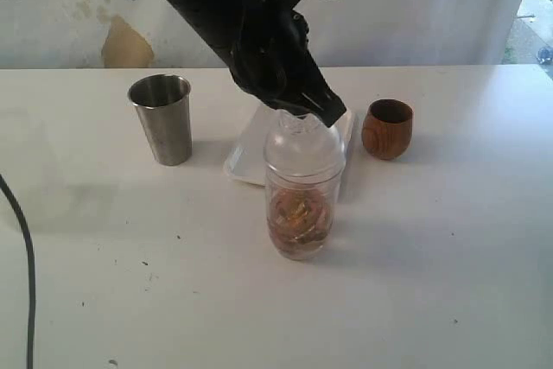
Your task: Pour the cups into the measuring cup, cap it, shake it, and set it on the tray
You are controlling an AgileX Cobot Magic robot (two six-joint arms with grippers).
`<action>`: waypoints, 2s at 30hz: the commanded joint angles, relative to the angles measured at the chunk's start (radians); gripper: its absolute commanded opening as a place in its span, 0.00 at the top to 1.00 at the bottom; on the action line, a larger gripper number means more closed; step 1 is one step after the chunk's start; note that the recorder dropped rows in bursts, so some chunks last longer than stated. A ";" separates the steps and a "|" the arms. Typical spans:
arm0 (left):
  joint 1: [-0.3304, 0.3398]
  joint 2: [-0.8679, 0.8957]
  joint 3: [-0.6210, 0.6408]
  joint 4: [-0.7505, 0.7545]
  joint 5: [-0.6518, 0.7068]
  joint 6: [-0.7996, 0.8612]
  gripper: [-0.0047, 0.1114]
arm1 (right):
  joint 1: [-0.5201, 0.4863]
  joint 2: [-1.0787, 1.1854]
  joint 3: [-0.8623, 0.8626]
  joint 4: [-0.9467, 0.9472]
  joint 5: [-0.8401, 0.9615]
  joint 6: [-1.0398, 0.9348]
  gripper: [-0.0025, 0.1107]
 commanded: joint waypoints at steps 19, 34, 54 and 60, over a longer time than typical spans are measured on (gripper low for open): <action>-0.005 -0.678 0.756 0.007 -0.644 -0.093 0.96 | -0.003 -0.004 0.005 -0.003 0.000 0.000 0.98; -0.005 -1.376 1.405 -0.034 -1.209 -0.137 0.96 | -0.003 -0.004 0.005 -0.003 0.000 0.000 0.98; -0.003 -1.466 1.447 -0.034 -0.930 -0.173 0.96 | -0.003 -0.004 0.005 -0.003 0.000 0.000 0.98; -0.003 -1.466 1.460 -0.034 -0.930 -0.173 0.96 | -0.003 -0.004 0.005 -0.003 0.000 0.000 0.98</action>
